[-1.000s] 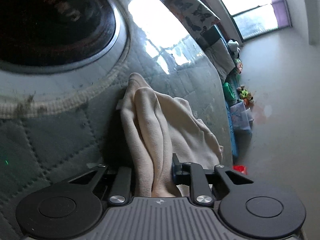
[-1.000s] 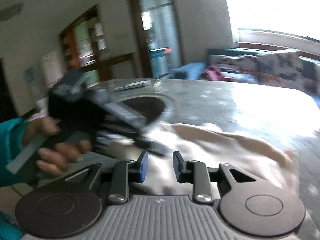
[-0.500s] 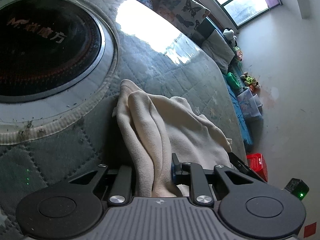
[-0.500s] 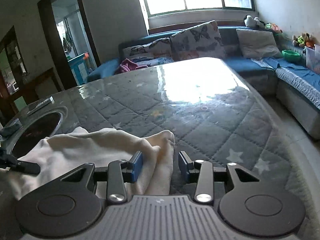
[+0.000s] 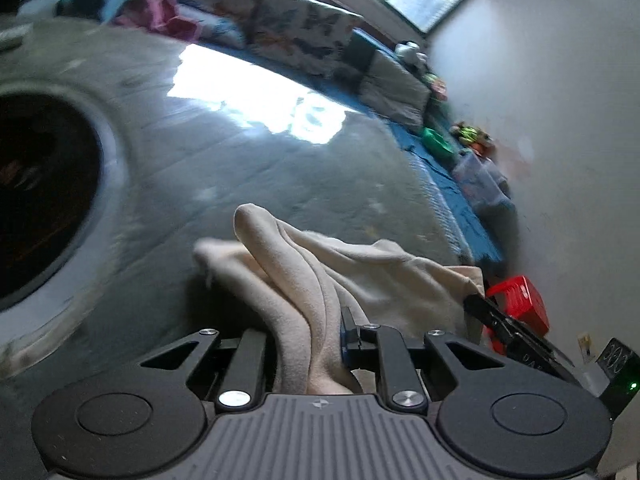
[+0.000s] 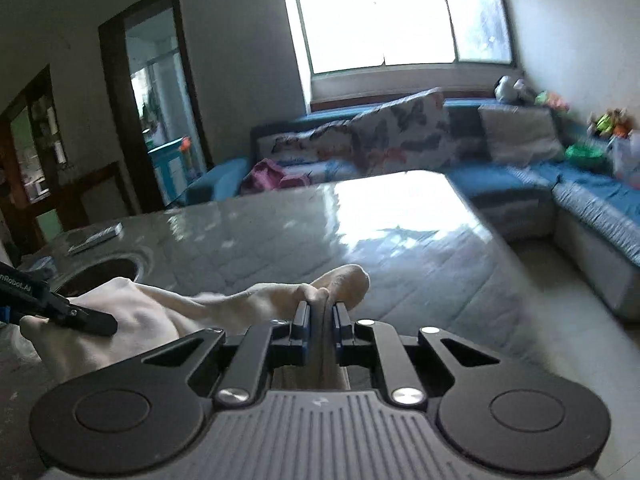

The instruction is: Fold clothes

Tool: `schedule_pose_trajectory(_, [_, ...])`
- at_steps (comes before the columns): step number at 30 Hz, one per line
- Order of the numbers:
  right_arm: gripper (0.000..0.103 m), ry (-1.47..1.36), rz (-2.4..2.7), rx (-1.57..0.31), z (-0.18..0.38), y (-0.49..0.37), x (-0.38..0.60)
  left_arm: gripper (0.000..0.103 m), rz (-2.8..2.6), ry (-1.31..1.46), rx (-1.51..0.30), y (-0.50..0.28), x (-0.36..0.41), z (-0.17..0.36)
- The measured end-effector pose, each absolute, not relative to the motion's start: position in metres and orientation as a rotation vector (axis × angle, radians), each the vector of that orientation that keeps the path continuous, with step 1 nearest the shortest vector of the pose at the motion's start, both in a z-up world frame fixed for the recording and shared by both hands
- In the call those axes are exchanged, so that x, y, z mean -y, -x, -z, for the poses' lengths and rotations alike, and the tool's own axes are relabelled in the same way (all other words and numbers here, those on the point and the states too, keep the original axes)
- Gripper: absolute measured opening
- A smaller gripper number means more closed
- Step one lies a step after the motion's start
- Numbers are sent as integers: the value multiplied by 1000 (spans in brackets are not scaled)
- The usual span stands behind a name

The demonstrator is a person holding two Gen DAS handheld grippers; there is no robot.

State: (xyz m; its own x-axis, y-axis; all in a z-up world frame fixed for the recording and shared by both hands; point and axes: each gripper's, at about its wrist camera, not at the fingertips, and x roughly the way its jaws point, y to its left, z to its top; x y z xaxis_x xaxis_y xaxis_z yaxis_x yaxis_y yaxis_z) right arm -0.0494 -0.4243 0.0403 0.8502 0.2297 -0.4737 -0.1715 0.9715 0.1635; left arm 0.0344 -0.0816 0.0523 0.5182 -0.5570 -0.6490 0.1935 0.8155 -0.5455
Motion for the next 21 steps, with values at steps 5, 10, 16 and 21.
schedule_pose_trajectory(5, [10, -67, -106, -479, -59, 58, 456, 17, 561, 399, -905, -44, 133, -63])
schedule_pose_trajectory(10, [10, -32, 1, -476, -69, 62, 488, 17, 652, 373, -911, -46, 176, -63])
schedule_pose_trajectory(16, [15, -3, 84, -548, -46, 58, 511, 27, 600, 265, -986, -45, 194, -39])
schedule_pose_trajectory(21, [15, -9, 58, -564, -39, 61, 510, 42, 506, 233, -982, -46, 176, -39])
